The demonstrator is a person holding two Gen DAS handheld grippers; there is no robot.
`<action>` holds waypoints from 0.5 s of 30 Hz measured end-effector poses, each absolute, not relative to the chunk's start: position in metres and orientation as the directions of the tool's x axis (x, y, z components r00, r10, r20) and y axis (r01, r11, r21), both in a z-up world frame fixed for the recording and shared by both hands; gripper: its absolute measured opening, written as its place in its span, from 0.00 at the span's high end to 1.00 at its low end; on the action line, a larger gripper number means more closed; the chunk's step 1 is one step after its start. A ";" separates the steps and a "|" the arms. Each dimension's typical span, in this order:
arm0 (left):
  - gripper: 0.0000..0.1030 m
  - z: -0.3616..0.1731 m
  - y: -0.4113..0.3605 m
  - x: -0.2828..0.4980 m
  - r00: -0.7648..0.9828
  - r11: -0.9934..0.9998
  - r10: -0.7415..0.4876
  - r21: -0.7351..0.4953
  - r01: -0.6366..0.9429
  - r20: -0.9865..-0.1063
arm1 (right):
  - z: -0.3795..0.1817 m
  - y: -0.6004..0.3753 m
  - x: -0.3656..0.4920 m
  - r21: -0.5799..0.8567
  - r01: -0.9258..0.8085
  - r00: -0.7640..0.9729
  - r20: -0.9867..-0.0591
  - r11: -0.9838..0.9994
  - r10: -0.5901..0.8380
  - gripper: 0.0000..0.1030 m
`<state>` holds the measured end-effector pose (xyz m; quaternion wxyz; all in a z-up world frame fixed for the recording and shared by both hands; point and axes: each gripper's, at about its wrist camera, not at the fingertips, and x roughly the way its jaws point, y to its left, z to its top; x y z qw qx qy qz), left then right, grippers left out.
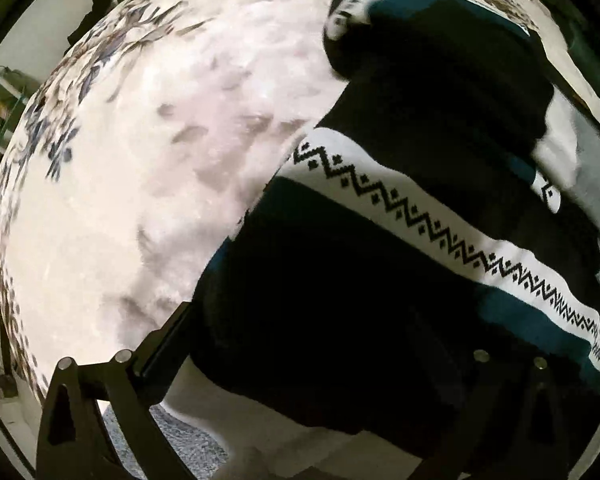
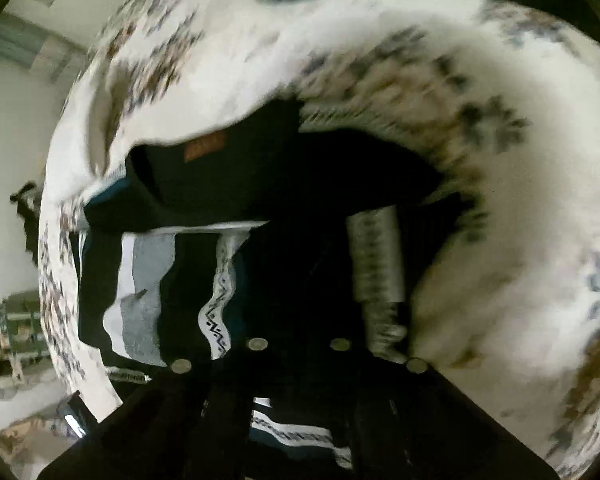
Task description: Fold small clothes
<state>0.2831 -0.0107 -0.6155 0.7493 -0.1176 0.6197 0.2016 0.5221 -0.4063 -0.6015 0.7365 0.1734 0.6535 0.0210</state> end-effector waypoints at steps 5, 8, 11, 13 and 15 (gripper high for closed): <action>0.00 -0.602 -0.004 0.282 0.136 0.897 0.113 0.042 -0.439 -0.984 | -0.612 -0.430 0.520 0.237 0.208 0.072 -0.971 0.949 0.227 0.97; 0.00 -0.576 0.006 0.280 0.179 0.888 0.093 0.000 -0.460 -0.979 | -0.618 -0.440 0.521 0.278 0.246 0.023 -0.960 0.929 0.281 0.82; 0.00 -0.540 0.022 0.288 0.278 0.874 0.076 -0.070 -0.481 -0.958 | -0.608 -0.455 0.515 0.365 0.319 0.097 -0.930 0.874 0.353 0.45; 0.00 -0.529 0.034 0.303 0.322 0.865 0.059 -0.113 -0.489 -0.945 | -0.604 -0.464 0.510 0.421 0.357 0.133 -0.907 0.834 0.400 0.43; 0.00 -0.524 0.041 0.323 0.346 0.862 0.045 -0.139 -0.487 -0.937 | -0.612 -0.463 0.506 0.464 0.370 0.121 -0.883 0.805 0.454 0.43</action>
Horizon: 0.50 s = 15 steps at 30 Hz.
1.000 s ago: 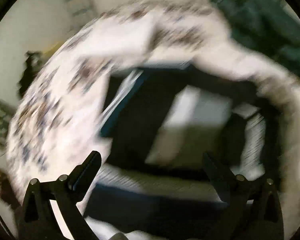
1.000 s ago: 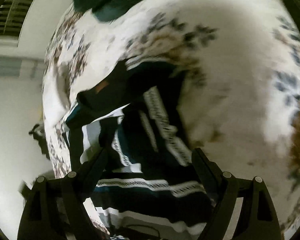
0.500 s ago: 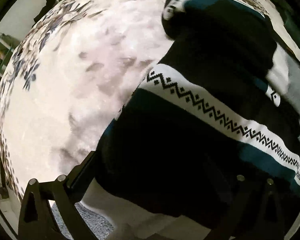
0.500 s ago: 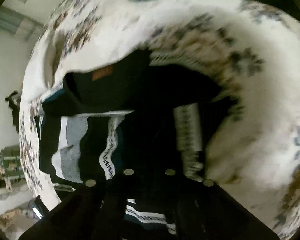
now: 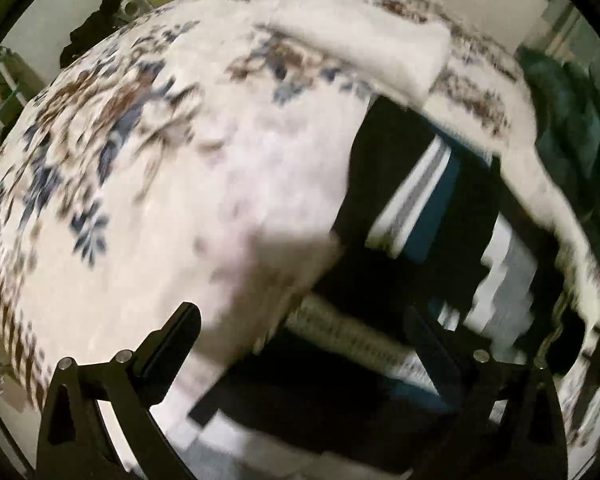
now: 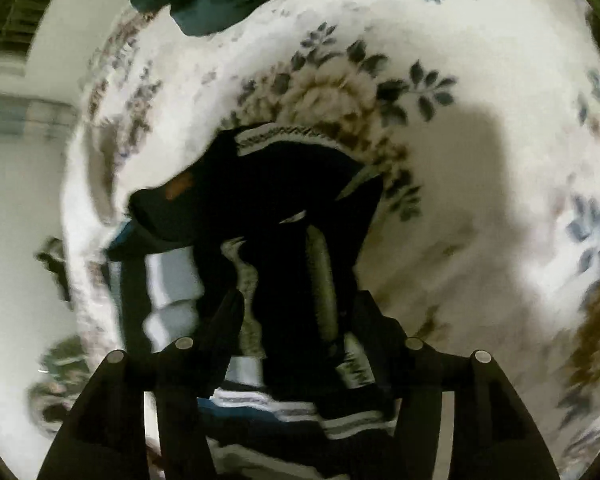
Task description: Fold small clothes
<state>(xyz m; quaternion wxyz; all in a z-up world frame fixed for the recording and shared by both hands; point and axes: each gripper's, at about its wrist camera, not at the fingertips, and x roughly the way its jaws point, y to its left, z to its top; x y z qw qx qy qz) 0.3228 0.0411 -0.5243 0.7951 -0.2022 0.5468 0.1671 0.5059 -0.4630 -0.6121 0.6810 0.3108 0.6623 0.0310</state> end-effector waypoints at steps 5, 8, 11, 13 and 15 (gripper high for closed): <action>0.00 -0.514 0.037 0.337 0.382 0.904 0.052 -0.118 -0.411 -0.923 | -0.625 -0.489 0.503 0.453 0.467 0.146 -0.886 0.759 0.440 0.42; 0.00 -0.518 0.028 0.347 0.378 0.939 0.069 -0.068 -0.337 -0.923 | -0.624 -0.516 0.517 0.435 0.521 0.187 -0.898 0.734 0.399 0.42; 0.00 -0.521 0.012 0.348 0.390 0.958 0.071 -0.046 -0.282 -0.918 | -0.629 -0.532 0.534 0.438 0.550 0.167 -0.892 0.711 0.420 0.42; 0.00 -0.523 0.004 0.348 0.397 0.964 0.087 -0.023 -0.264 -0.913 | -0.637 -0.538 0.551 0.437 0.540 0.134 -0.889 0.719 0.438 0.42; 0.00 -0.523 -0.006 0.344 0.406 0.968 0.085 -0.021 -0.250 -0.910 | -0.653 -0.539 0.572 0.448 0.517 0.087 -0.875 0.730 0.475 0.43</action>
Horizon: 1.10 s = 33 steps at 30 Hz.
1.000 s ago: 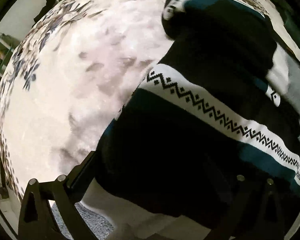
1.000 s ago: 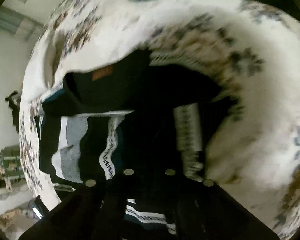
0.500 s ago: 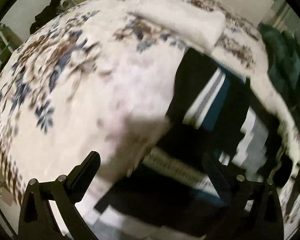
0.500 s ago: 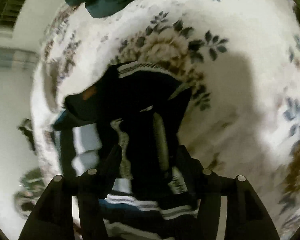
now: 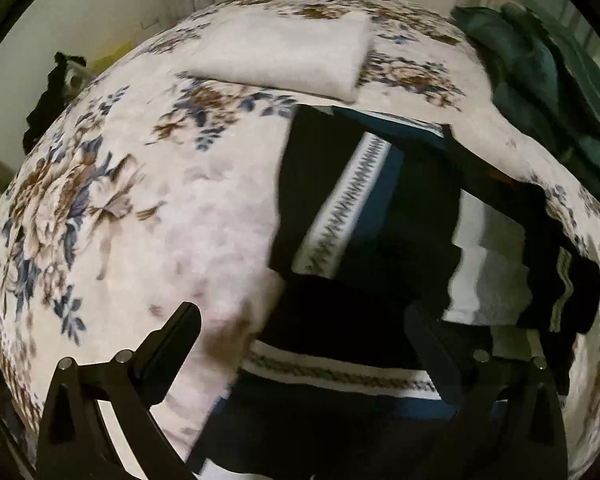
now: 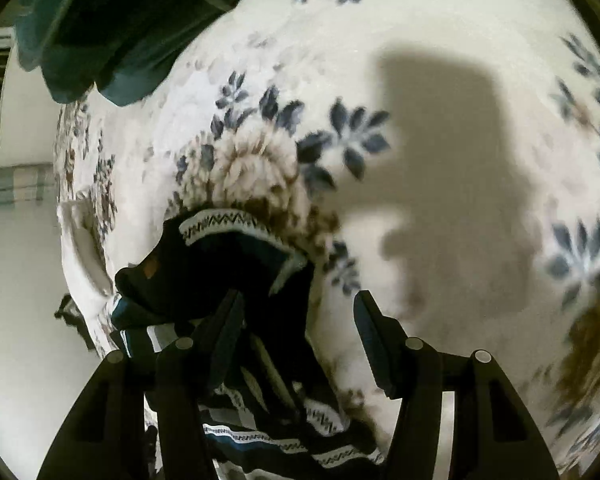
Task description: Fold small clothes
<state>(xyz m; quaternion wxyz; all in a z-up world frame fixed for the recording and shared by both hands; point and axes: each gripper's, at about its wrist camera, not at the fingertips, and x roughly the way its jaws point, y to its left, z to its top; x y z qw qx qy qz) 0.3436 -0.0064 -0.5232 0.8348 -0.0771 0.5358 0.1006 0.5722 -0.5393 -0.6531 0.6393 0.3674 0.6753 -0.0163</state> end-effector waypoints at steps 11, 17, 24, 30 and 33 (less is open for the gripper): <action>0.00 -0.491 -0.100 0.258 0.397 0.954 0.182 0.062 -0.295 -0.900 | -0.687 -0.494 0.640 0.428 0.204 -0.031 -0.896 0.881 0.443 0.92; 0.00 -0.497 -0.168 0.194 0.321 0.937 0.132 0.013 -0.350 -0.938 | -0.706 -0.508 0.666 0.421 0.191 -0.104 -0.890 0.887 0.445 0.85; 0.00 -0.503 -0.249 0.126 0.222 0.952 0.038 -0.032 -0.303 -0.974 | -0.667 -0.562 0.625 0.490 0.219 -0.119 -0.845 0.844 0.521 0.45; 0.00 -0.528 -0.314 0.075 0.119 0.934 -0.034 -0.074 -0.350 -0.992 | -0.665 -0.582 0.527 0.465 0.188 -0.265 -0.824 0.865 0.500 0.45; 0.00 -0.539 -0.313 0.054 0.087 0.885 -0.069 -0.102 -0.455 -0.994 | -0.689 -0.548 0.468 0.557 0.186 -0.380 -0.719 0.810 0.582 0.45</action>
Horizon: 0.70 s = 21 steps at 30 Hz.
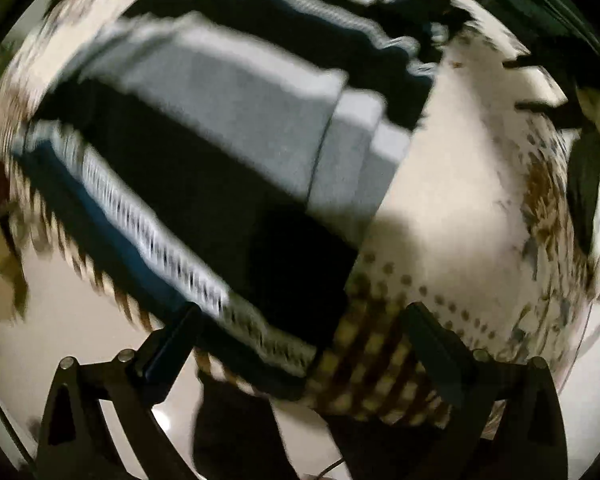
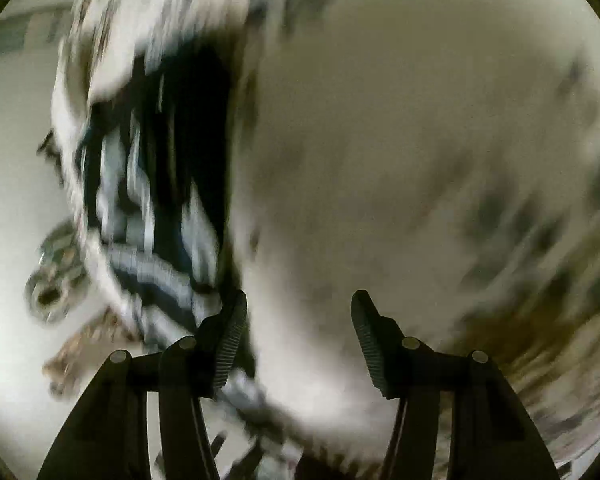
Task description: Fold small clothes
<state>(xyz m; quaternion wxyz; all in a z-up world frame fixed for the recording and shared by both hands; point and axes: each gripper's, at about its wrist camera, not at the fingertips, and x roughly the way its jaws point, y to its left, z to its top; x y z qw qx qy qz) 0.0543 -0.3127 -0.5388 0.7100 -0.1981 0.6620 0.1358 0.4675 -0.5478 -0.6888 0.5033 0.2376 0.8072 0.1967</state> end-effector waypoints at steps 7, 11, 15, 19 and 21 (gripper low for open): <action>0.00 -0.548 -0.229 0.017 0.090 0.708 -0.038 -0.090 -0.701 -0.995 | -0.742 -0.469 0.408 0.641 0.216 -0.369 -0.645 0.736 0.669 0.74; 0.00 -0.531 -0.145 0.000 0.141 0.605 0.085 -0.061 -0.794 -0.986 | -0.726 -0.490 0.396 0.553 0.208 -0.317 -0.743 0.807 0.590 0.95; 0.00 -0.523 -0.067 -0.013 0.210 0.490 0.125 -0.124 -0.863 -0.970 | -0.717 -0.511 0.386 0.534 0.260 -0.340 -0.729 0.804 0.594 0.85; 0.00 -0.532 -0.004 -0.018 0.252 0.429 0.146 -0.168 -0.887 -0.957 | -0.703 -0.503 0.352 0.527 0.256 -0.369 -0.722 0.811 0.586 0.53; 0.02 -0.545 0.022 -0.019 0.268 0.421 0.131 -0.191 -0.887 -0.954 | -0.699 -0.493 0.319 0.523 0.257 -0.394 -0.711 0.813 0.582 0.53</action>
